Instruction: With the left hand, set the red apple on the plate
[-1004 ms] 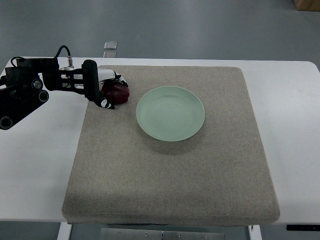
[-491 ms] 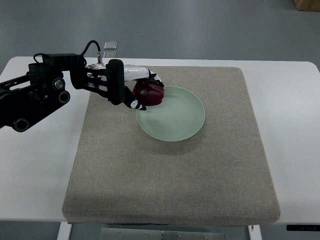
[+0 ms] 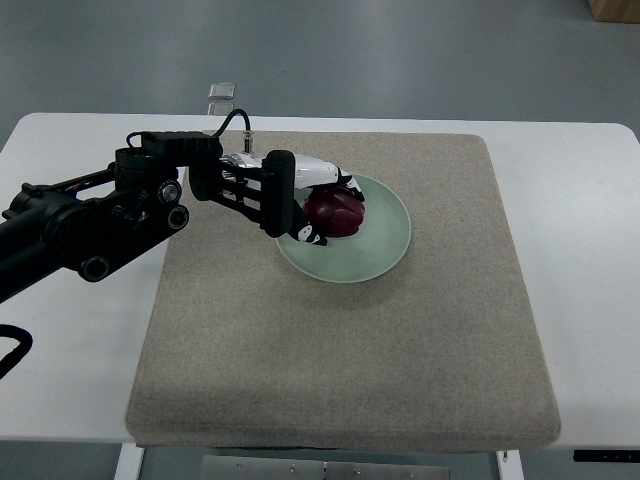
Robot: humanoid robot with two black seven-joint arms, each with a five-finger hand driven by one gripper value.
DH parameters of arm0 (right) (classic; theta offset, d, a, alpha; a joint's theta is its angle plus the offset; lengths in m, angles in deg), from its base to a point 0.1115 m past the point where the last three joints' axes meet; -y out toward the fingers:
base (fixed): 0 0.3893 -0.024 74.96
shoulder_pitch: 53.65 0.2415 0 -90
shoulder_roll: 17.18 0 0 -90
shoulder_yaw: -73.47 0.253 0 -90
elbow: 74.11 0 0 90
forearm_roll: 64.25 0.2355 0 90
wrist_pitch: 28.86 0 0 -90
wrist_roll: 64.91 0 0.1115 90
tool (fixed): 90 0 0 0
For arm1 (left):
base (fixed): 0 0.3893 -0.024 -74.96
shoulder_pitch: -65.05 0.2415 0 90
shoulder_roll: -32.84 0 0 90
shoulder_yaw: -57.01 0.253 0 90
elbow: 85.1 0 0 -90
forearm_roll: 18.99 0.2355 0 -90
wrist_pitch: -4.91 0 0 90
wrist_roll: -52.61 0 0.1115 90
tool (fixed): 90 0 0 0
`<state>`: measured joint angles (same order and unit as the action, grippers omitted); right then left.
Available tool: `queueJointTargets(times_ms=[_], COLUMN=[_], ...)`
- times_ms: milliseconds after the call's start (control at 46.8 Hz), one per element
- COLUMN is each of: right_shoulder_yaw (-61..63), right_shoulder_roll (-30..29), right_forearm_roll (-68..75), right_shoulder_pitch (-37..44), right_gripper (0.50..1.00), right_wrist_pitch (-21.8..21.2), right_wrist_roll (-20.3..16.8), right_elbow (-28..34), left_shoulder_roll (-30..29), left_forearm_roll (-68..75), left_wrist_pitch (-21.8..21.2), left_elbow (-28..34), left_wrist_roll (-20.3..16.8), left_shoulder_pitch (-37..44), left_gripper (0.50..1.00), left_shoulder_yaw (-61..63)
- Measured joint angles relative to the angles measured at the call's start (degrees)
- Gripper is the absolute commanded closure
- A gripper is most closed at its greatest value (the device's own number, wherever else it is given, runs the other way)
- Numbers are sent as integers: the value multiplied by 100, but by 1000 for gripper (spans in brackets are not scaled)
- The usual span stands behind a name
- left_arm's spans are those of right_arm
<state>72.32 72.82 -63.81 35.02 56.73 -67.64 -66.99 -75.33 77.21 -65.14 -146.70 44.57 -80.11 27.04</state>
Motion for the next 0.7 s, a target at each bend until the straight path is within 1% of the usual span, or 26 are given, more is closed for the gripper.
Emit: queueJointTargets(times_ms=[235, 363, 512, 619, 705], right_shoulder_yaw=[0, 0, 0, 0, 1], right_shoulder_roll=[0, 0, 0, 0, 0], right_forearm_roll=[0, 0, 0, 0, 0], right_shoulder_pitch=[3, 2, 2, 2, 3], right_gripper=[572, 572, 572, 570, 570], right_wrist_pitch=[1, 2, 2, 2, 2], right_wrist_roll=[1, 0, 0, 1, 2], right_elbow=[0, 0, 0, 0, 0], left_shoulder_roll=[24, -29, -84, -234, -496], left_forearm_roll=[-267, -1139, -2525, -2911, -3023], left_wrist_pitch=[-95, -153, -280, -290, -290], left_elbow=[78, 124, 445, 654, 663], left_wrist_roll=[5, 5, 5, 5, 6], left_shoulder_pitch=[14, 14, -119, -224, -186], left_gripper=[504, 504, 504, 504, 504], left_shoulder_yaw=[-73, -143, -525, -656, -888])
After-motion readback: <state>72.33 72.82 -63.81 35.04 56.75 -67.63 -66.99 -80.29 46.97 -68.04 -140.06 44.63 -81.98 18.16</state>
